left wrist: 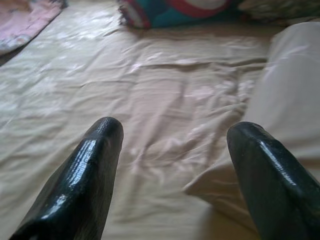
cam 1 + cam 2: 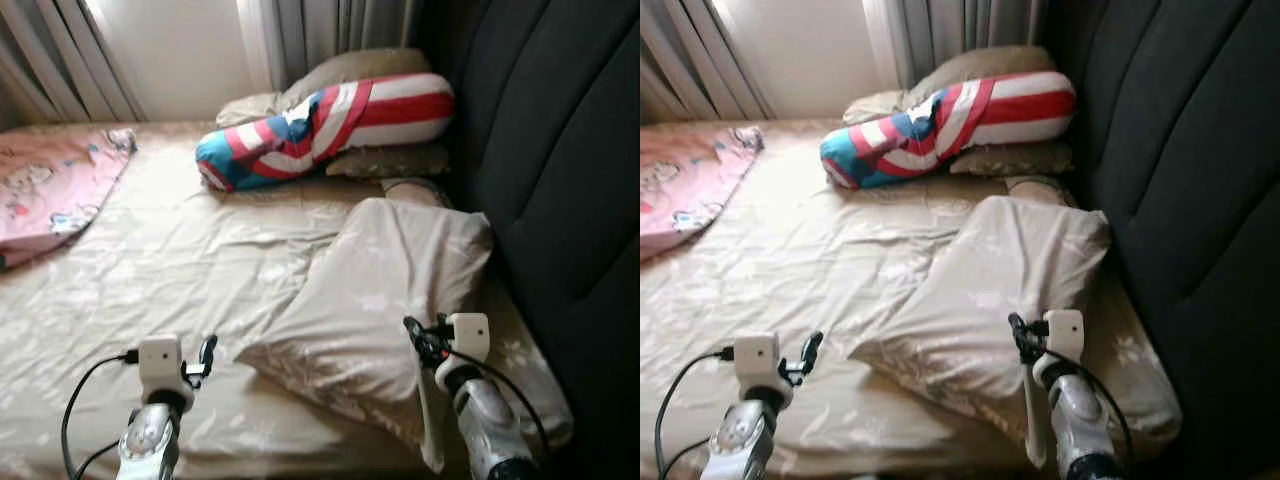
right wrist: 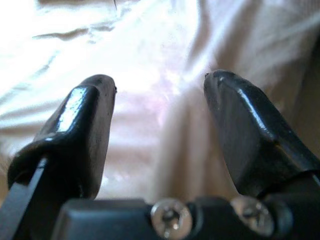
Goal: Clean up the room
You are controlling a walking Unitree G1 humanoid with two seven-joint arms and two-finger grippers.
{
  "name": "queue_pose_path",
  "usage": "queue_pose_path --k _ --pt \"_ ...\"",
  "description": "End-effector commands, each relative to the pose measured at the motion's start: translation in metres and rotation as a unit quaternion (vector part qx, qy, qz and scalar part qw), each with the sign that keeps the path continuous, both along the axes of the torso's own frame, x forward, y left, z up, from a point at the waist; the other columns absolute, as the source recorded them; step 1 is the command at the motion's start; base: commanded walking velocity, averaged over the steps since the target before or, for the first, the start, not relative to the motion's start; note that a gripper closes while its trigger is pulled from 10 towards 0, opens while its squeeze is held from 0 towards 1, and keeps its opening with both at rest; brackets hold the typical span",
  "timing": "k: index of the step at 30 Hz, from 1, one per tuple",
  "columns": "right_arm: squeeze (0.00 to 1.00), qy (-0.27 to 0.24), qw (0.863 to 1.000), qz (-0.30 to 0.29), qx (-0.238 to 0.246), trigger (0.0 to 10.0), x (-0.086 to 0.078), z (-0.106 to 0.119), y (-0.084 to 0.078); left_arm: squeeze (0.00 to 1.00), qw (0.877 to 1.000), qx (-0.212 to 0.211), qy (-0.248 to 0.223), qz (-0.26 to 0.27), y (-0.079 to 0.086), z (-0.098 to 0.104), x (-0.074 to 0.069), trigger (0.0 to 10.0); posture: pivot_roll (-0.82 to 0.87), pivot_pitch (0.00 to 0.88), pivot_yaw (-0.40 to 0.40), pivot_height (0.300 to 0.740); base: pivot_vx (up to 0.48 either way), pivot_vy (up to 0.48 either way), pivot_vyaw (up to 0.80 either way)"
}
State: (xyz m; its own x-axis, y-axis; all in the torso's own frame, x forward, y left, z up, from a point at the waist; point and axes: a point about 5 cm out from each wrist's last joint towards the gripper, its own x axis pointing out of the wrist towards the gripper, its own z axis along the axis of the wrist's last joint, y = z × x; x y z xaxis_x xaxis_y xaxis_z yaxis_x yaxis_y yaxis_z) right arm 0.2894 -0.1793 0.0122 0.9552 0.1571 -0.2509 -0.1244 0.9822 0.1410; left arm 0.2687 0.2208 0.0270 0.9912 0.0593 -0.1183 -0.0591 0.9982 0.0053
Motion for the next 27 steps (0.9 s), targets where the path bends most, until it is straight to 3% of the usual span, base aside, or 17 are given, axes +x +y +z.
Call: queue_pose_path --k 1,5,6,10,15,18,27 --pt "0.0 0.018 1.0 -0.002 -0.007 10.0 -0.002 -0.004 -0.001 0.0 1.0 0.003 0.009 -0.008 -0.001 -0.003 -0.004 10.0 -0.07 0.0 0.024 0.657 0.0 0.0 0.0" --pt "0.0 0.052 0.998 -0.028 -0.019 10.0 0.001 -0.008 -0.005 0.0 1.0 0.008 0.008 -0.012 0.002 -0.001 -0.007 10.0 -0.05 0.03 0.033 0.657 0.0 0.0 0.0" --pt "1.0 0.068 0.997 -0.044 -0.015 10.0 0.002 -0.009 -0.007 0.0 1.0 0.012 0.006 -0.015 0.003 0.001 -0.008 10.0 -0.03 0.046 0.038 0.657 0.0 0.0 0.0" --pt "1.0 0.079 0.994 -0.073 0.028 10.0 0.007 -0.008 -0.005 0.0 1.0 0.019 -0.001 -0.022 0.006 0.008 -0.009 10.0 -0.01 0.086 0.053 0.657 0.0 0.0 0.0" --pt "1.0 0.123 0.989 -0.08 0.02 10.0 0.009 -0.012 0.0 0.0 0.999 0.029 -0.001 -0.031 0.009 0.013 -0.012 10.0 0.01 0.106 0.071 0.657 0.0 0.0 0.0" --pt "1.0 0.149 0.984 -0.089 0.045 10.0 0.008 -0.015 0.001 0.0 0.999 0.03 0.001 -0.033 0.009 0.015 -0.012 10.0 0.01 0.11 0.077 0.657 0.0 0.0 0.0" --pt "1.0 0.16 0.978 -0.078 0.113 10.0 0.009 -0.015 0.005 0.0 0.999 0.034 -0.002 -0.042 0.007 0.022 -0.012 10.0 0.02 0.114 0.083 0.657 0.0 0.0 0.0"
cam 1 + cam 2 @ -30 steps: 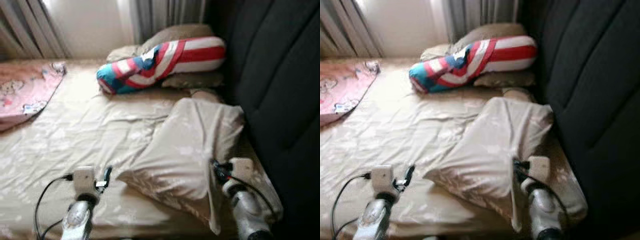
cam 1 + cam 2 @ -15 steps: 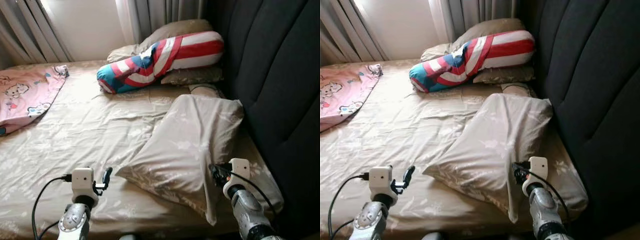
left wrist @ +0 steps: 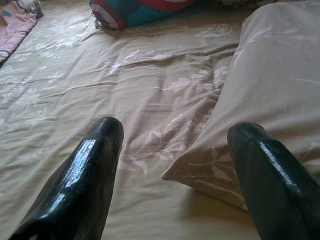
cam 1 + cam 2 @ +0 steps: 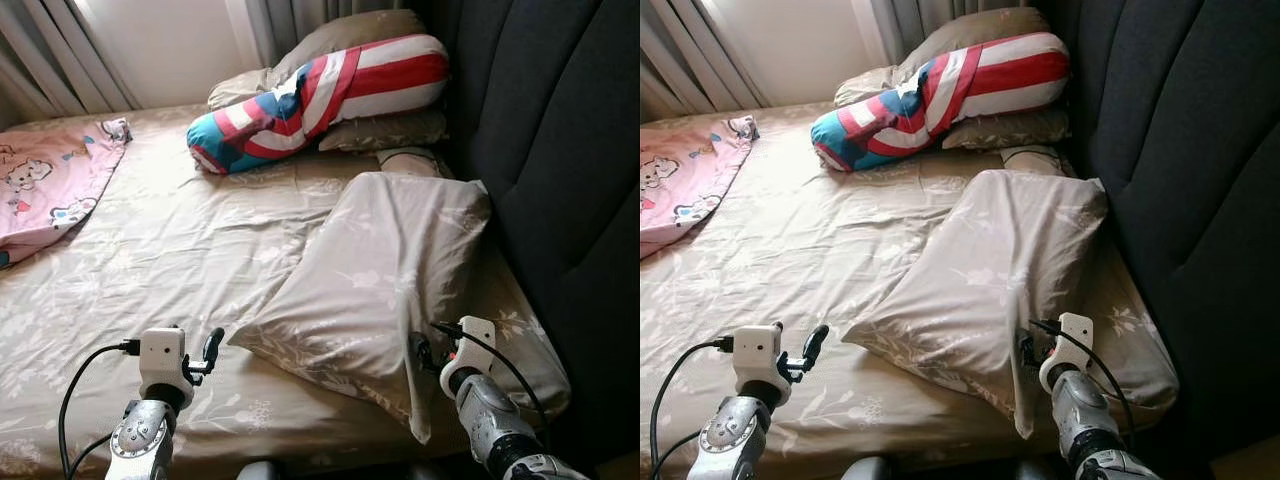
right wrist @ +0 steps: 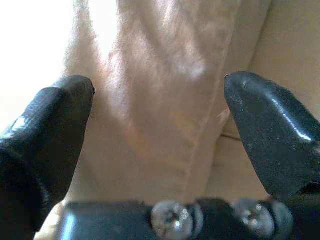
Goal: Clean up the room
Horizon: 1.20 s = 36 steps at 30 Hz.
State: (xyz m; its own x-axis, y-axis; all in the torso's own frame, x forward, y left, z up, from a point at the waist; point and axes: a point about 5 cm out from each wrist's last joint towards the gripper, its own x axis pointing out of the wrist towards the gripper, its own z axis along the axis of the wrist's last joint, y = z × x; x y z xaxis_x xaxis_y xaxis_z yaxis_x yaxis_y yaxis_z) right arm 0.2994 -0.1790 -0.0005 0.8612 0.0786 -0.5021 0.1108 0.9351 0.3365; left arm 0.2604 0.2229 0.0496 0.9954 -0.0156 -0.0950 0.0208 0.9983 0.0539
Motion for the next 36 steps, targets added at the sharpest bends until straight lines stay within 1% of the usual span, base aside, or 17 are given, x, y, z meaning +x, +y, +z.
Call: queue_pose_path --k 1,2,3,4,5,8,11,15,17,18,20,24,31,32,33,34,36 --pt "1.0 0.017 1.0 0.015 0.017 10.0 -0.003 -0.004 0.007 0.0 1.0 0.011 0.01 -0.001 0.006 0.0 -0.005 10.0 0.03 0.112 0.083 0.657 0.0 0.0 0.0" --pt "1.0 0.02 0.999 0.019 0.016 10.0 -0.004 -0.005 0.008 0.0 1.0 0.011 0.01 0.0 0.006 0.0 -0.006 10.0 0.03 0.112 0.083 0.657 0.0 0.0 0.0" --pt "0.43 0.027 0.999 0.023 0.022 10.0 -0.005 -0.007 0.01 0.0 1.0 0.012 0.011 0.0 0.007 0.0 -0.007 10.0 0.03 0.115 0.085 0.657 0.0 0.0 0.0" --pt "0.43 0.03 0.999 0.024 0.026 10.0 -0.005 -0.008 0.011 0.0 1.0 0.012 0.011 0.0 0.007 0.001 -0.008 10.0 0.03 0.115 0.085 0.657 0.0 0.0 0.0" --pt "0.0 0.038 0.998 0.032 0.033 10.0 -0.007 -0.01 0.015 0.0 1.0 0.014 0.012 0.0 0.009 0.001 -0.01 10.0 0.04 0.12 0.087 0.657 0.0 0.0 0.0" --pt "0.0 0.044 0.997 0.05 0.031 10.0 -0.009 -0.012 0.021 0.0 1.0 0.017 0.013 0.001 0.011 0.004 -0.015 10.0 0.05 0.138 0.094 0.657 0.0 0.0 0.0" --pt "0.0 0.045 0.997 0.057 0.021 10.0 -0.009 -0.012 0.022 0.0 1.0 0.019 0.013 0.002 0.013 0.006 -0.018 10.0 0.06 0.151 0.096 0.657 0.0 0.0 0.0" --pt "0.0 0.043 0.998 0.05 0.017 10.0 -0.008 -0.011 0.024 0.0 1.0 0.026 0.01 0.002 0.017 0.014 -0.028 10.0 0.09 0.209 0.102 0.657 0.0 0.0 0.0" --pt "0.0 0.045 0.998 0.045 -0.001 10.0 -0.007 -0.011 0.022 0.0 1.0 0.026 0.01 0.002 0.017 0.016 -0.031 10.0 0.1 0.216 0.104 0.657 0.0 0.0 0.0" --pt "0.0 0.045 0.998 0.045 -0.001 10.0 -0.007 -0.011 0.022 0.0 1.0 0.026 0.01 0.002 0.017 0.016 -0.031 10.0 0.1 0.216 0.104 0.657 0.0 0.0 0.0" --pt "0.0 0.035 0.999 0.03 -0.022 10.0 -0.003 -0.007 0.018 0.0 1.0 0.025 0.009 0.002 0.015 0.019 -0.032 10.0 0.1 0.235 0.104 0.657 0.0 0.0 0.0" --pt "0.0 0.024 1.0 0.009 -0.018 10.0 0.004 0.0 0.016 0.0 1.0 0.021 0.01 0.0 0.011 0.023 -0.035 10.0 0.11 0.246 0.104 0.657 0.0 0.0 0.0" --pt "0.0 0.036 0.998 0.042 -0.006 10.0 0.001 -0.004 0.029 0.0 1.0 0.022 0.011 -0.007 0.01 0.029 -0.037 10.0 0.13 0.266 0.11 0.657 0.0 0.0 0.0" --pt "0.0 0.037 0.998 0.045 -0.001 3.1 0.0 -0.005 0.032 0.0 1.0 0.023 0.011 -0.006 0.011 0.029 -0.038 10.0 0.13 0.266 0.11 0.657 0.0 0.0 0.0" --pt "0.0 0.037 0.998 0.045 -0.001 3.1 0.0 -0.005 0.032 0.0 1.0 0.023 0.011 -0.006 0.011 0.029 -0.038 10.0 0.13 0.266 0.11 0.657 0.0 0.0 0.0" --pt "0.0 0.039 0.998 0.046 -0.001 0.0 -0.001 -0.006 0.033 0.0 1.0 0.023 0.012 -0.005 0.011 0.03 -0.039 10.0 0.13 0.267 0.11 0.657 0.0 0.0 0.0" --pt "0.0 0.041 0.998 0.047 -0.002 0.0 -0.002 -0.007 0.034 0.0 1.0 0.023 0.014 -0.005 0.011 0.03 -0.039 10.0 0.13 0.267 0.11 0.657 0.0 0.0 0.0"
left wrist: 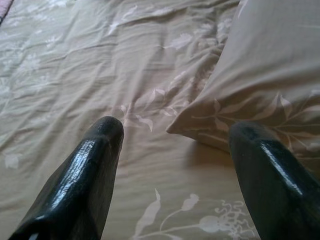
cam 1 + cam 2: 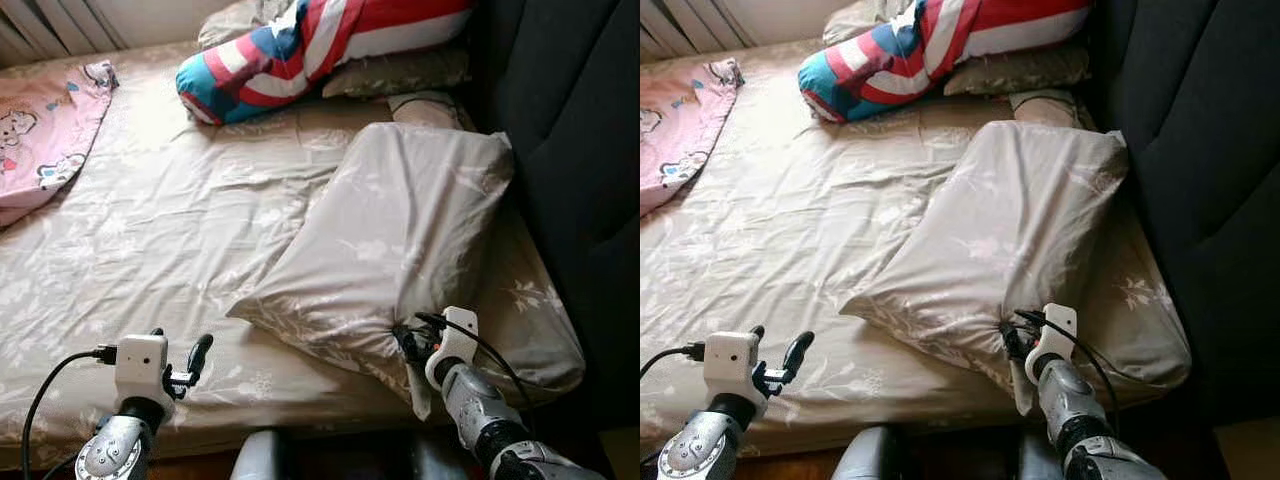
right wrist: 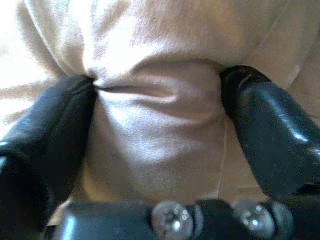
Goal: Clean up the room
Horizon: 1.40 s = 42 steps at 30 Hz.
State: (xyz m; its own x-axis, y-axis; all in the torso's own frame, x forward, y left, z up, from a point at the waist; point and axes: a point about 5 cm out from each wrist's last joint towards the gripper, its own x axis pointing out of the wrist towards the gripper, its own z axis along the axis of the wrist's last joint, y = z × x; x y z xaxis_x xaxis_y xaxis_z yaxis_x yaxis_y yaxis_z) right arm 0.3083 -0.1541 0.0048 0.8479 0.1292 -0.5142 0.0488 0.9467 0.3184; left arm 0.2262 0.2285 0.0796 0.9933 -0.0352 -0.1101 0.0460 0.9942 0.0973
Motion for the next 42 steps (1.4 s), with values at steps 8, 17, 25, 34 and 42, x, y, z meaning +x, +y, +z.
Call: queue_pose_path --k 8,17,25,34,42 --pt "0.0 0.049 0.999 0.015 0.005 0.0 -0.019 -0.02 0.011 0.0 1.0 0.0 0.014 0.009 0.001 -0.001 -0.005 10.0 0.11 0.259 0.098 0.657 0.0 0.0 0.0" --pt "0.0 0.049 0.999 0.009 -0.003 0.0 -0.02 -0.02 0.005 0.0 1.0 -0.009 0.018 0.009 -0.006 -0.006 0.0 10.0 0.08 0.237 0.074 0.657 0.0 0.0 0.0" --pt "0.0 0.046 0.999 -0.008 -0.006 0.0 -0.019 -0.02 0.0 0.0 1.0 -0.013 0.028 0.004 -0.012 -0.014 0.002 10.0 0.07 0.226 0.069 0.657 0.0 0.0 0.0" --pt "0.0 0.048 0.999 -0.017 -0.016 0.0 -0.02 -0.021 -0.003 0.0 1.0 -0.013 0.027 0.008 -0.009 -0.017 0.01 10.0 0.05 0.171 0.058 0.657 0.0 0.0 0.0" --pt "0.0 0.046 0.998 -0.037 -0.028 0.0 -0.018 -0.019 -0.012 0.0 1.0 -0.014 0.019 0.018 -0.006 -0.018 0.021 10.0 0.03 0.106 0.048 0.657 0.0 0.0 0.0"
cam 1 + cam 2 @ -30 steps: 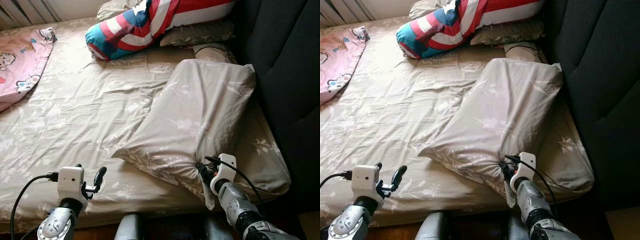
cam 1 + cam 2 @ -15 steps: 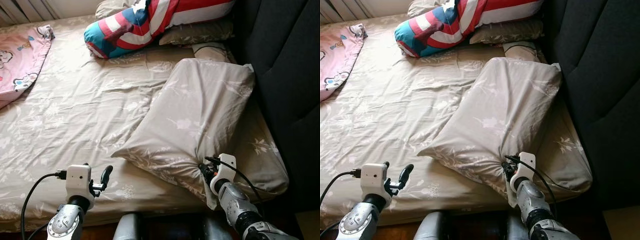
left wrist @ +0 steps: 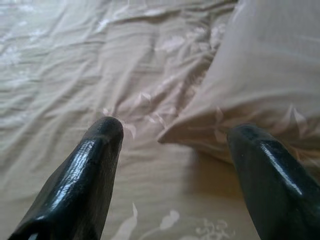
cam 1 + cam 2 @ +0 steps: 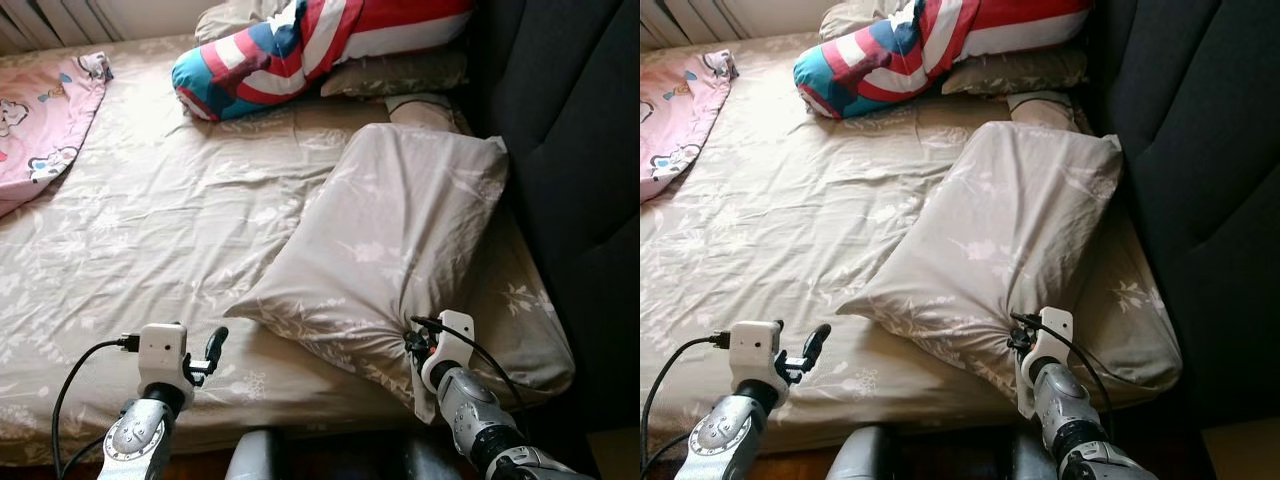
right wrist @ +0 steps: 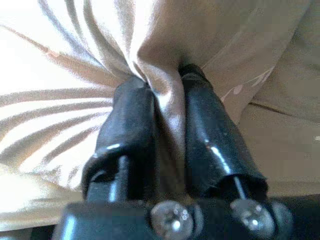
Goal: Clean up the room
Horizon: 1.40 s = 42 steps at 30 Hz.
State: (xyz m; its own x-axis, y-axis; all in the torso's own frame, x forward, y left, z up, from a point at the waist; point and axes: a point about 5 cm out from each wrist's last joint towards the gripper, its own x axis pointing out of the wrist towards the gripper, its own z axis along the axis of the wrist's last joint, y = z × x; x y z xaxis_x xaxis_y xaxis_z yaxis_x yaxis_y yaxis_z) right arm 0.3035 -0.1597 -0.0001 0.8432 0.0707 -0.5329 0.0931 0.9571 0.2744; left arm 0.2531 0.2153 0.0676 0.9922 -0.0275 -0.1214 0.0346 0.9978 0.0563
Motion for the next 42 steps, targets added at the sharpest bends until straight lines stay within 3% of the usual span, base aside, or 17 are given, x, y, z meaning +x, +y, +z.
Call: queue_pose_path --k 1,12,15,16,17,21,22,24,25,27,30,35,37,39,40,41,42 --pt "0.0 0.035 0.999 -0.024 -0.011 0.0 -0.013 -0.013 -0.011 0.0 1.0 0.005 0.011 0.016 0.008 -0.007 -0.003 10.0 0.02 0.089 0.046 0.657 0.0 0.0 0.0" --pt "0.0 0.027 0.995 -0.079 -0.053 0.0 -0.011 -0.007 -0.039 0.0 0.999 0.002 0.002 0.034 0.013 -0.01 0.011 10.0 -0.02 0.006 0.042 0.657 0.0 0.0 0.0" --pt "0.0 0.027 0.982 -0.157 -0.102 0.0 -0.015 0.001 -0.078 0.0 0.999 0.002 -0.004 0.043 0.017 -0.008 0.015 10.0 -0.04 0.0 0.041 0.657 0.0 0.0 0.0" --pt "0.0 0.027 0.982 -0.157 -0.102 0.0 -0.015 0.001 -0.078 0.0 0.999 0.002 -0.004 0.043 0.017 -0.008 0.015 10.0 -0.04 0.0 0.041 0.657 0.0 0.0 0.0" --pt "0.0 0.024 0.971 -0.202 -0.129 0.0 -0.018 0.007 -0.101 0.0 0.999 0.001 -0.005 0.046 0.018 -0.008 0.017 10.0 -0.04 0.0 0.041 0.657 0.0 0.0 0.0" --pt "0.0 0.017 0.948 -0.264 -0.179 0.0 -0.025 0.02 -0.138 0.0 0.999 0.002 -0.007 0.046 0.018 -0.009 0.019 10.0 -0.05 0.0 0.045 0.657 0.0 0.0 0.0" --pt "0.0 0.011 0.936 -0.29 -0.197 0.0 -0.028 0.028 -0.155 0.0 0.999 0.002 -0.007 0.046 0.019 -0.01 0.019 10.0 -0.06 0.0 0.046 0.657 0.0 0.0 0.0" --pt "0.0 0.007 0.93 -0.304 -0.205 0.0 -0.03 0.033 -0.163 0.0 0.999 0.002 -0.007 0.046 0.019 -0.01 0.019 10.0 -0.06 0.0 0.046 0.657 0.0 0.0 0.0" --pt "0.0 -0.001 0.912 -0.335 -0.236 0.0 -0.033 0.046 -0.184 0.0 0.999 0.002 -0.007 0.046 0.019 -0.012 0.018 10.0 -0.06 0.0 0.049 0.657 0.0 0.0 0.0" --pt "0.0 -0.008 0.9 -0.352 -0.255 0.0 -0.036 0.055 -0.196 0.0 0.999 0.002 -0.006 0.045 0.019 -0.013 0.018 10.0 -0.07 0.0 0.05 0.657 0.0 0.0 0.0" --pt "0.0 -0.01 0.888 -0.365 -0.28 0.0 -0.038 0.065 -0.209 0.0 0.999 0.001 -0.004 0.043 0.017 -0.015 0.018 10.0 -0.07 0.0 0.052 0.657 0.0 0.0 0.0" --pt "0.0 -0.013 0.888 -0.362 -0.284 0.0 -0.036 0.067 -0.208 0.0 0.999 0.0 -0.004 0.04 0.015 -0.015 0.02 10.0 -0.07 0.0 0.053 0.657 0.0 0.0 0.0" --pt "0.0 -0.014 0.895 -0.343 -0.284 0.0 -0.031 0.065 -0.202 0.0 0.999 -0.001 -0.006 0.039 0.014 -0.015 0.022 10.0 -0.06 0.0 0.052 0.657 0.0 0.0 0.0" --pt "0.0 -0.014 0.899 -0.337 -0.28 0.6 -0.03 0.064 -0.199 0.0 0.999 -0.001 -0.006 0.038 0.013 -0.015 0.022 10.0 -0.07 0.0 0.053 0.657 0.0 0.0 0.0" --pt "0.0 -0.021 0.906 -0.319 -0.277 10.0 -0.025 0.062 -0.191 0.0 0.999 -0.001 -0.005 0.037 0.013 -0.016 0.022 10.0 -0.06 0.0 0.052 0.657 0.0 0.0 0.0" --pt "0.0 -0.036 0.916 -0.297 -0.269 10.0 -0.02 0.061 -0.181 0.0 0.999 -0.001 -0.004 0.037 0.012 -0.017 0.022 10.0 -0.06 0.0 0.052 0.657 0.0 0.0 0.0" --pt "0.0 -0.036 0.916 -0.297 -0.269 10.0 -0.02 0.061 -0.181 0.0 0.999 -0.001 -0.004 0.037 0.012 -0.017 0.022 10.0 -0.06 0.0 0.052 0.657 0.0 0.0 0.0"
